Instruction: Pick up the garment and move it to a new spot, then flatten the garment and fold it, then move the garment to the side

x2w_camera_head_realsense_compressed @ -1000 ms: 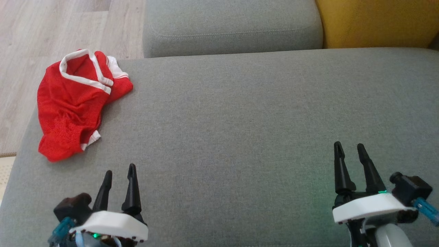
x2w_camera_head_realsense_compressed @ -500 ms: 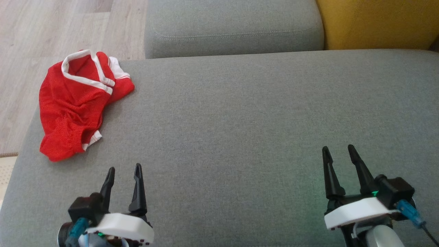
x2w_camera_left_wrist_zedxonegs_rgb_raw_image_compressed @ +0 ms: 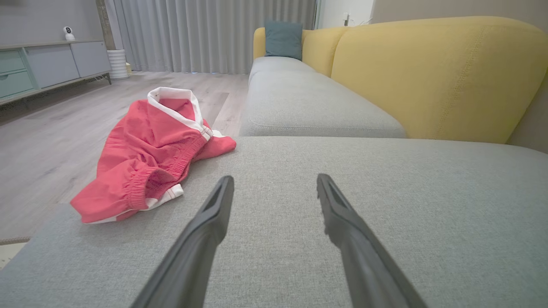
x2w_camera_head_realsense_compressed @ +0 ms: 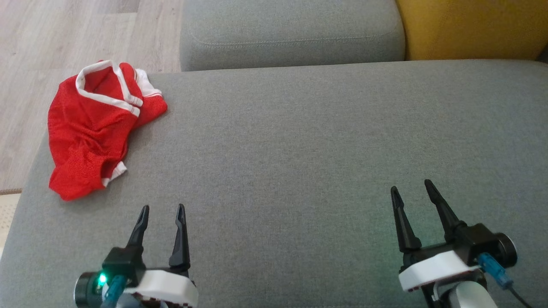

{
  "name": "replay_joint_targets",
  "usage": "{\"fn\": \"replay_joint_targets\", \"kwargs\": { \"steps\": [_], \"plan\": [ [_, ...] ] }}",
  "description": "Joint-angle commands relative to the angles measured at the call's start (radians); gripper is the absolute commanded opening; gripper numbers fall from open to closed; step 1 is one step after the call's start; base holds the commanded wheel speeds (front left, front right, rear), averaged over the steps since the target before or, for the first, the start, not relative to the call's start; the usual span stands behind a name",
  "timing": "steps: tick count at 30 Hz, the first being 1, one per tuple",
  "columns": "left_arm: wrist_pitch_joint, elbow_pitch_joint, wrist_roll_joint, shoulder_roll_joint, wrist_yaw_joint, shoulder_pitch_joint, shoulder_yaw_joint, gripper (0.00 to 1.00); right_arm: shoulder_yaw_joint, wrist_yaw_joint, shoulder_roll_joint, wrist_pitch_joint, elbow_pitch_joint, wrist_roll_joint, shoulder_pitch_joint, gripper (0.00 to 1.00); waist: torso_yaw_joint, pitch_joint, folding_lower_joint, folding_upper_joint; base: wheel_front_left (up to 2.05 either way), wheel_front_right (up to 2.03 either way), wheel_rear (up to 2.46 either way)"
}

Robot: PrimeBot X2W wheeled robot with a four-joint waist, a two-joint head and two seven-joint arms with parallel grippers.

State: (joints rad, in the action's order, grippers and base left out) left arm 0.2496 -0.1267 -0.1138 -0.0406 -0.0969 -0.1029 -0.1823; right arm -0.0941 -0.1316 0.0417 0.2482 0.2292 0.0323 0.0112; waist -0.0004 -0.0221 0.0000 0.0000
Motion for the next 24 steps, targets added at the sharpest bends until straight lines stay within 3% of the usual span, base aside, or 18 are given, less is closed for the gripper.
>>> {"fn": "replay_joint_targets", "kwargs": {
  "steps": [1,24],
  "plan": [
    [0.012,0.037,0.014,-0.010,-0.007,0.018,0.025,1.00,-0.027,0.001,0.008,0.014,-0.031,-0.015,-0.045,1.00,0.001,0.001,0.0000,0.0000,0.00,0.00,0.00],
    [0.012,0.019,-0.001,-0.010,-0.010,0.026,0.029,1.00,0.013,0.001,0.008,0.014,-0.016,0.014,-0.063,1.00,0.001,0.010,0.0000,0.0000,0.00,0.00,0.00]
  ]
}}
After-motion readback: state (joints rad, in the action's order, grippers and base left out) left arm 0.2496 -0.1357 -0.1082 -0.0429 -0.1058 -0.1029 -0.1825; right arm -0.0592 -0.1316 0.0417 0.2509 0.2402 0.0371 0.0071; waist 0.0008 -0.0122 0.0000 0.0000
